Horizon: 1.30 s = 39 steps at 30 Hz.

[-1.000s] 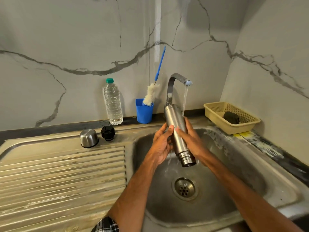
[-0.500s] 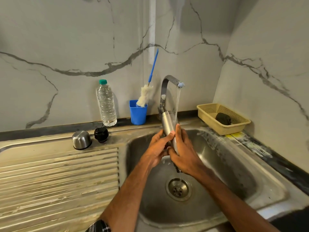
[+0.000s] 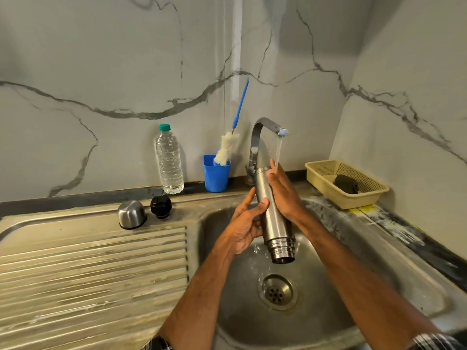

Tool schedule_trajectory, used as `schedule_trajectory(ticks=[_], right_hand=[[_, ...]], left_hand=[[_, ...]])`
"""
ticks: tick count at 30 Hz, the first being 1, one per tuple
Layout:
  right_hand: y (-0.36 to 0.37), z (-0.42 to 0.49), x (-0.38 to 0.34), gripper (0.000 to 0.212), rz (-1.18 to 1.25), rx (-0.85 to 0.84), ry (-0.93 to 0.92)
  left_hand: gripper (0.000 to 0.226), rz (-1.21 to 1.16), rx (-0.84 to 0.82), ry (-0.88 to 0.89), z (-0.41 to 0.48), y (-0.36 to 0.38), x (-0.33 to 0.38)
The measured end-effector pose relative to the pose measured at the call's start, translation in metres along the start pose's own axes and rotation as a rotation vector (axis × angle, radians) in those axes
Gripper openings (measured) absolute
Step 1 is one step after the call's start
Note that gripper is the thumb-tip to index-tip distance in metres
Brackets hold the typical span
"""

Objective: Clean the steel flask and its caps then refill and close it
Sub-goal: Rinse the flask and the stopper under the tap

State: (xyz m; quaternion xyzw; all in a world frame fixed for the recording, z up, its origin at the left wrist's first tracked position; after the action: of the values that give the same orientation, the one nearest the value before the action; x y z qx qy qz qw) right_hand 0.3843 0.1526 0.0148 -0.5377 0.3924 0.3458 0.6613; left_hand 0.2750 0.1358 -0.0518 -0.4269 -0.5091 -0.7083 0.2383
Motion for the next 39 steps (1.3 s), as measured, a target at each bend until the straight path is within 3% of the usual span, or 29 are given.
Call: schedule_trajectory(ticks=[5,10,13,17,22,26,30,36,39], right_hand=[[0.012,-0.038,0.029,0.065,0.086,-0.095,0.127],[0.014,-0.086,0.026,0.072,-0.306,-0.099,-0.043],[0.01,-0.075,0.012,0.071,-0.38,-0.088,-0.091],[0.009,-0.043,-0.001,0.069,-0.315,-0.1,-0.041],[0.004,-0.008,-0.019,0.06,-0.062,-0.067,0.075],[0.002,-0.003,-0.002,0.049,0.199,-0.047,0.187],[0.008,-0.029,0.021,0.048,0.253,-0.091,0.193],[0.005,-0.059,0.036,0.105,-0.01,-0.121,0.136],[0.0,-0.065,0.036,0.114,-0.138,-0.057,0.125]], left_hand=[[0.076,0.001,0.077,0.048,0.0,-0.007,0.003],[0.077,0.023,0.105,0.051,0.001,-0.007,0.003],[0.078,-0.02,0.087,0.045,0.0,-0.001,0.002],[0.074,-0.025,0.057,0.04,-0.002,0.0,0.003],[0.07,-0.025,0.059,0.017,-0.002,-0.001,0.004],[0.071,-0.034,0.059,0.035,-0.001,-0.001,0.005],[0.076,-0.046,0.098,0.05,0.0,-0.004,0.004],[0.065,-0.073,0.099,0.063,0.002,-0.006,0.004],[0.06,-0.024,0.076,0.036,0.002,-0.004,0.001]])
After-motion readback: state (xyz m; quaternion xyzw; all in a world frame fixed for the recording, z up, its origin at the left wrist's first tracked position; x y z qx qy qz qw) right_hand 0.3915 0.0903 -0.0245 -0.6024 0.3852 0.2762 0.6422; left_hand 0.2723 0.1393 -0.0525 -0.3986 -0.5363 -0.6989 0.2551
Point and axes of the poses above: each hand's wrist, its own z-axis towards the middle knuckle, its own y-axis out of the palm, x = y × z, the point moved 6 cm from there along z, towards the middle knuckle, and after that the axes turned 12 degrees about y, right-handed, at the moved point
